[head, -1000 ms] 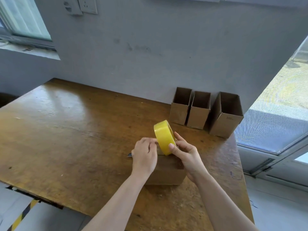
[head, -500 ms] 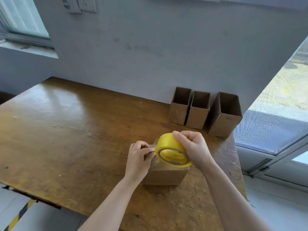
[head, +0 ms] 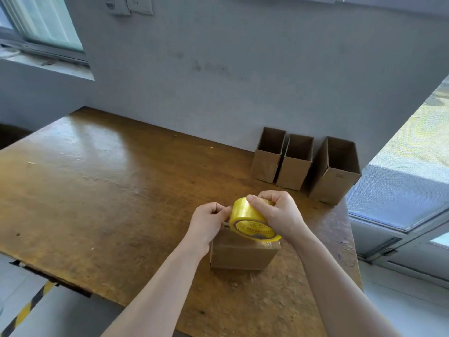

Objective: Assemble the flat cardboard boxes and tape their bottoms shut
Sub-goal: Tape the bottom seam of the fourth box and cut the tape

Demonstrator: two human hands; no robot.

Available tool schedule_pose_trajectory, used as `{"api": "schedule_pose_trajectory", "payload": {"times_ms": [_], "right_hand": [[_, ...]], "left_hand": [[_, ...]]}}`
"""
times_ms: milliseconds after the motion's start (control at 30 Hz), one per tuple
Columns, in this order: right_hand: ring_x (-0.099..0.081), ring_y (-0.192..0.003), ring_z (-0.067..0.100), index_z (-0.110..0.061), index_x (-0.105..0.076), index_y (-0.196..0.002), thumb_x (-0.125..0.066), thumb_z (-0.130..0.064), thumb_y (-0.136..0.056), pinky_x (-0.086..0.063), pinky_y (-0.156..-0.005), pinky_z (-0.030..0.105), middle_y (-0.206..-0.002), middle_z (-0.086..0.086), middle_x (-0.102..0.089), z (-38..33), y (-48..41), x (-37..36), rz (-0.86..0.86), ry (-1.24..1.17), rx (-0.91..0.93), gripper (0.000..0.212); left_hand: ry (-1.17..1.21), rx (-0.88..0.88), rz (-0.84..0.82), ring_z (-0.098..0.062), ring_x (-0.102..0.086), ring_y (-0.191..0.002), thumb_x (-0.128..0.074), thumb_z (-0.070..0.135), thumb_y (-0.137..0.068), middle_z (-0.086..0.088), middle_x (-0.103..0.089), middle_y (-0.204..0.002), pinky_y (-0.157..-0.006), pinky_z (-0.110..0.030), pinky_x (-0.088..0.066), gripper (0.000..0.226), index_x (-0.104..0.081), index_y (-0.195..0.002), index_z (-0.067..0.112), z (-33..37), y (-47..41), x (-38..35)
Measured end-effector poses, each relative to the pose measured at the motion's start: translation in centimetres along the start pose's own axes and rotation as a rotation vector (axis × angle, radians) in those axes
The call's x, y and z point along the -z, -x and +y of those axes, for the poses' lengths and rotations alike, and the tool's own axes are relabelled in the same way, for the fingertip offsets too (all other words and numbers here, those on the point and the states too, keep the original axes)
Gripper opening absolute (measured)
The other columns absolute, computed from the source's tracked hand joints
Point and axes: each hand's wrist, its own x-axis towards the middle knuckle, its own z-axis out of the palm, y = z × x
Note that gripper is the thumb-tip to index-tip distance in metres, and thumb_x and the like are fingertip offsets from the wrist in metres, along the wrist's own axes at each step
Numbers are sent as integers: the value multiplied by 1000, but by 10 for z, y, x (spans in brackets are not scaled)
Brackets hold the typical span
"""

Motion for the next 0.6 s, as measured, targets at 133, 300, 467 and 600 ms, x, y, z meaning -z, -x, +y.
{"api": "schedule_pose_trajectory", "payload": {"times_ms": [133, 300, 467, 600], "right_hand": [[-53, -55, 9, -10, -63, -61, -64, -55, -85, -43, -52, 24, -54, -6, -53, -7, -2, 4, -77, 56, -9, 51], [-49, -55, 13, -2, -63, -63, -68, -55, -83, -40, -54, 26, -56, -1, -51, -14, -10, 15, -148, 90, -45, 56], [-59, -66, 10, -21, -67, -66, -71, -54, -80, -47, -57, 25, -66, -6, -61, -21, -17, 16, -232, 293, -1, 36], [-59, -67, 14, -19, -61, -66, -68, -61, -78, -48, -63, 30, -66, -4, -60, -12, -17, 13, -279, 132, -115, 45]], "left_hand": [[-134, -32, 93, -14, -56, -69, -56, 24, -98, -4, -65, -77, -63, -31, -48, 29, -57, -70, 16, -3, -4, -4], [-212, -74, 228, -15, -53, -68, -50, 21, -100, -4, -59, -80, -58, -33, -49, 30, -49, -71, 16, -11, -3, -1], [-239, -7, 257, -11, -46, -67, -48, 22, -101, -3, -55, -81, -55, -24, -34, 29, -48, -73, 15, -23, 1, 2], [-241, 20, 281, -12, -47, -66, -47, 22, -102, -4, -56, -79, -54, -25, -34, 29, -50, -75, 12, -25, -2, 7]]}}
